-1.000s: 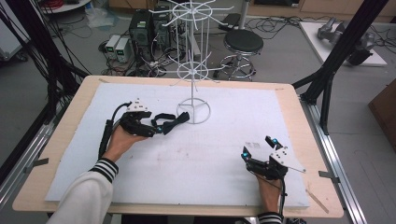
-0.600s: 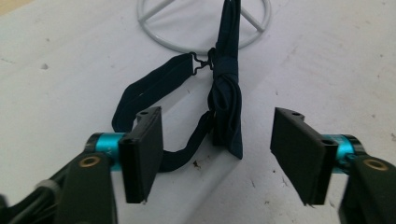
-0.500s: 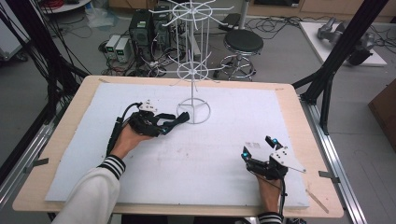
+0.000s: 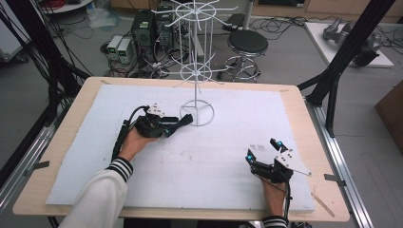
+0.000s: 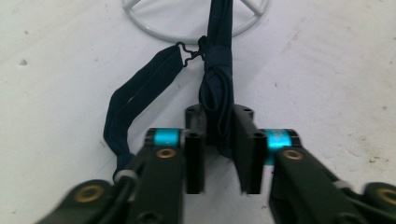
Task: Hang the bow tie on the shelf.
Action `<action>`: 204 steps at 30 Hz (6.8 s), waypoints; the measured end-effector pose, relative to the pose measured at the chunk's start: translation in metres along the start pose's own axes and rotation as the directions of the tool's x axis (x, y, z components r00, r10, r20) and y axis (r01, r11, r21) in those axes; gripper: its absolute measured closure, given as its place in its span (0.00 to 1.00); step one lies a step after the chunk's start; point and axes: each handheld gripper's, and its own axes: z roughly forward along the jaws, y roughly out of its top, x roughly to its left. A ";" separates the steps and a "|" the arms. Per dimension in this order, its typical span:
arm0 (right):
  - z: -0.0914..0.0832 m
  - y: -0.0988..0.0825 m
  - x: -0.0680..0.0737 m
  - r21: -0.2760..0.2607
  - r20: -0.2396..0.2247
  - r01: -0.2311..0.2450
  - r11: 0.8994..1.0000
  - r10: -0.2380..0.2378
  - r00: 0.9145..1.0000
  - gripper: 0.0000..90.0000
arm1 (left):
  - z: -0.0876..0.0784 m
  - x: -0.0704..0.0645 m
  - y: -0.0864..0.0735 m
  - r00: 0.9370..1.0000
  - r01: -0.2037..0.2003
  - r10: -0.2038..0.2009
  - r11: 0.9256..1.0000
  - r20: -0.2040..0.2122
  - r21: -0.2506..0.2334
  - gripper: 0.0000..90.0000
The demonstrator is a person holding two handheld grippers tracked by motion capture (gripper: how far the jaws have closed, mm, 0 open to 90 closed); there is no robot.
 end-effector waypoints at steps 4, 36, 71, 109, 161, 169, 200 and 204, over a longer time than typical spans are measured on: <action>0.000 0.000 0.000 -0.004 0.001 0.003 1.000 -0.003 1.000 0.06 | -0.004 -0.001 0.001 1.000 -0.012 0.012 1.000 -0.008 -0.018 0.95; 0.000 0.000 0.000 0.000 0.002 0.000 1.000 0.000 1.000 0.06 | -0.069 -0.010 0.010 0.983 -0.091 0.153 0.888 0.104 -0.451 0.97; 0.000 0.000 0.000 -0.001 0.004 0.004 1.000 -0.004 1.000 0.06 | -0.121 0.000 0.047 0.987 -0.094 0.155 0.797 0.051 -0.596 0.97; 0.000 0.000 0.000 0.001 0.004 0.004 1.000 -0.004 1.000 0.06 | -0.125 0.013 0.048 0.995 -0.003 0.063 0.792 0.078 -0.610 0.96; 0.000 0.000 0.000 0.000 0.003 0.002 1.000 -0.002 1.000 0.06 | -0.125 -0.008 0.062 0.992 -0.052 0.109 0.790 0.057 -0.611 0.96; 0.000 0.000 0.000 0.000 0.003 0.003 1.000 -0.003 1.000 0.06 | -0.110 -0.016 0.059 0.991 -0.078 0.128 0.819 0.049 -0.568 0.96; 0.000 0.000 0.002 -0.001 0.004 0.019 1.000 -0.019 1.000 0.06 | -0.075 -0.007 0.041 0.990 -0.029 0.095 0.863 0.106 -0.505 0.89; 0.000 0.000 0.001 -0.003 0.004 0.011 1.000 -0.011 1.000 0.06 | -0.067 0.004 0.038 0.990 0.010 0.062 0.868 0.128 -0.496 0.80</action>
